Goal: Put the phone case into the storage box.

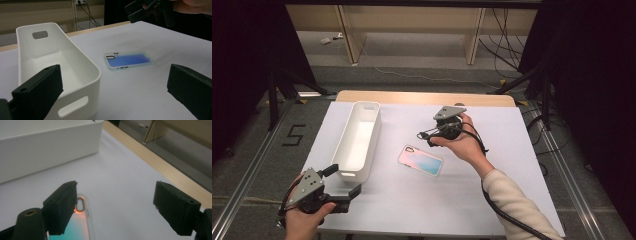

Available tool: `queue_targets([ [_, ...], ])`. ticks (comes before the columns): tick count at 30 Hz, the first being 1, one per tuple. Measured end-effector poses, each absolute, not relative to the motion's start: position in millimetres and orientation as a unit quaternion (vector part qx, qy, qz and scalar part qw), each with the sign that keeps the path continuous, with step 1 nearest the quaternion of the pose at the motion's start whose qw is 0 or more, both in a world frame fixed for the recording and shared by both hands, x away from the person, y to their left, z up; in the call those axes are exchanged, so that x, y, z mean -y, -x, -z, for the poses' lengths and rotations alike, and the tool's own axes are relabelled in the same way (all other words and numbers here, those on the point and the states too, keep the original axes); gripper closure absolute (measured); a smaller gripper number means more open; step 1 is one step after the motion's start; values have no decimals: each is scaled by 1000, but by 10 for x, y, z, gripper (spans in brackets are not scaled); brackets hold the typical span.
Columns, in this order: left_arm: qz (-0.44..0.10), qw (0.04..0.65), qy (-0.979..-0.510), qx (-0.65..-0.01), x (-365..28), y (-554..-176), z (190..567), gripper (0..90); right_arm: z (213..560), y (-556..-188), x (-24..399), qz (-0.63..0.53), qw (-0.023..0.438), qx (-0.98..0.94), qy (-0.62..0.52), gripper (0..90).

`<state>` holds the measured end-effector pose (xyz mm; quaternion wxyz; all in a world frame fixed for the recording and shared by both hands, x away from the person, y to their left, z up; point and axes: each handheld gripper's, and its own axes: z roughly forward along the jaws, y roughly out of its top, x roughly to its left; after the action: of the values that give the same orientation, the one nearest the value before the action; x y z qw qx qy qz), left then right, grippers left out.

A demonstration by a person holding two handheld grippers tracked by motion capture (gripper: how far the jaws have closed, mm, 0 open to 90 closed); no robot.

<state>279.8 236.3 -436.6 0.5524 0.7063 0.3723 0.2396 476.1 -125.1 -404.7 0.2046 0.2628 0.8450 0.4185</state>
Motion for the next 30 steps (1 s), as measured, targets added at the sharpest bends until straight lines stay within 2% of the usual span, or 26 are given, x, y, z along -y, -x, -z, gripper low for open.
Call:
queue_targets([
  [11, -239, 553, -706, -372, -2366, -2798, 4366, 0, 4186, -4828, 1161, -346, 178, -885, -256, 214],
  [16, -238, 554, -706, -372, -2366, -2798, 4365, 0, 4275, -4874, 1135, -295, 144, -910, -255, 239],
  [30, -239, 555, -705, -372, -2368, -2799, 4365, 0, 4455, -4981, 1108, -215, 102, -938, -253, 272],
])
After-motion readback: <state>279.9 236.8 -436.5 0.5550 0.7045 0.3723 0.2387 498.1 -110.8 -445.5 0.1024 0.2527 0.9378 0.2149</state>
